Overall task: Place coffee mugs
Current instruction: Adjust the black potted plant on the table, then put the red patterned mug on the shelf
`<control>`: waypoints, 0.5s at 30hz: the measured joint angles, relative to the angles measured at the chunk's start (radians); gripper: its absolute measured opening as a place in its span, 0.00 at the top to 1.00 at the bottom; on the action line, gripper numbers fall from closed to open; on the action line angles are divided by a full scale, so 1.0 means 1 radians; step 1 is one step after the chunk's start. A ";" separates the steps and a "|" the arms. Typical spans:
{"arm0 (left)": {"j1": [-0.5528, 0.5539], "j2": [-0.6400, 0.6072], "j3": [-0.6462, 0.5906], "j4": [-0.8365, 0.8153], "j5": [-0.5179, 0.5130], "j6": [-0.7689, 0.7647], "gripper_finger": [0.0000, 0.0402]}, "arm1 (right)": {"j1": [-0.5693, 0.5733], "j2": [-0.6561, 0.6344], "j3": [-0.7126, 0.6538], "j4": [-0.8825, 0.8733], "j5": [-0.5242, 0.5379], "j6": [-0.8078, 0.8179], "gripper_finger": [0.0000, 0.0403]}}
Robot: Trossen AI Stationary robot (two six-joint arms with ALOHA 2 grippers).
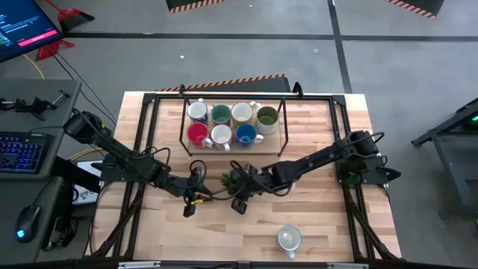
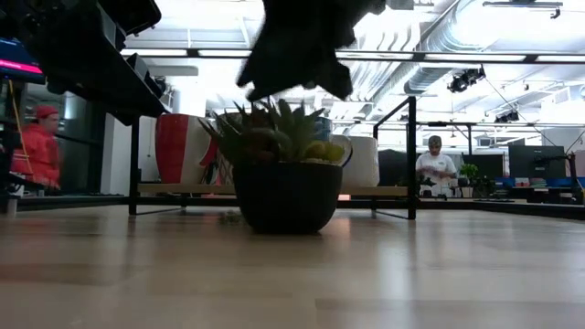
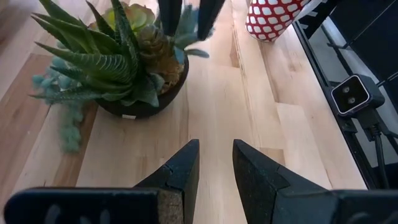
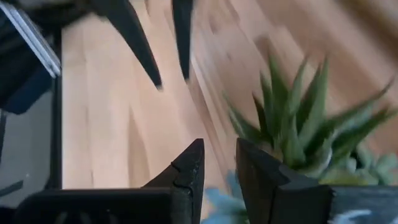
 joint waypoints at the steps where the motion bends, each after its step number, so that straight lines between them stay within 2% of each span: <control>1: 0.000 0.000 0.000 0.000 0.000 0.000 0.78 | 0.000 -0.002 0.009 0.013 0.009 -0.003 0.82; 5: 0.000 0.000 0.000 0.000 0.000 0.001 0.78 | 0.001 -0.013 0.101 0.004 0.040 -0.093 0.82; 7: 0.000 0.000 0.000 -0.001 0.003 0.000 0.78 | 0.005 -0.016 0.178 -0.064 0.045 -0.159 0.82; 10: 0.000 0.000 0.000 0.000 0.028 0.001 0.78 | 0.029 -0.016 0.334 -0.355 0.096 -0.217 0.82; 13: 0.000 0.000 0.000 -0.001 0.050 0.001 0.78 | 0.064 -0.016 0.482 -0.674 0.188 -0.220 0.82; 15: 0.000 0.000 0.000 -0.002 0.059 0.002 0.78 | 0.093 -0.016 0.562 -0.875 0.204 -0.201 0.82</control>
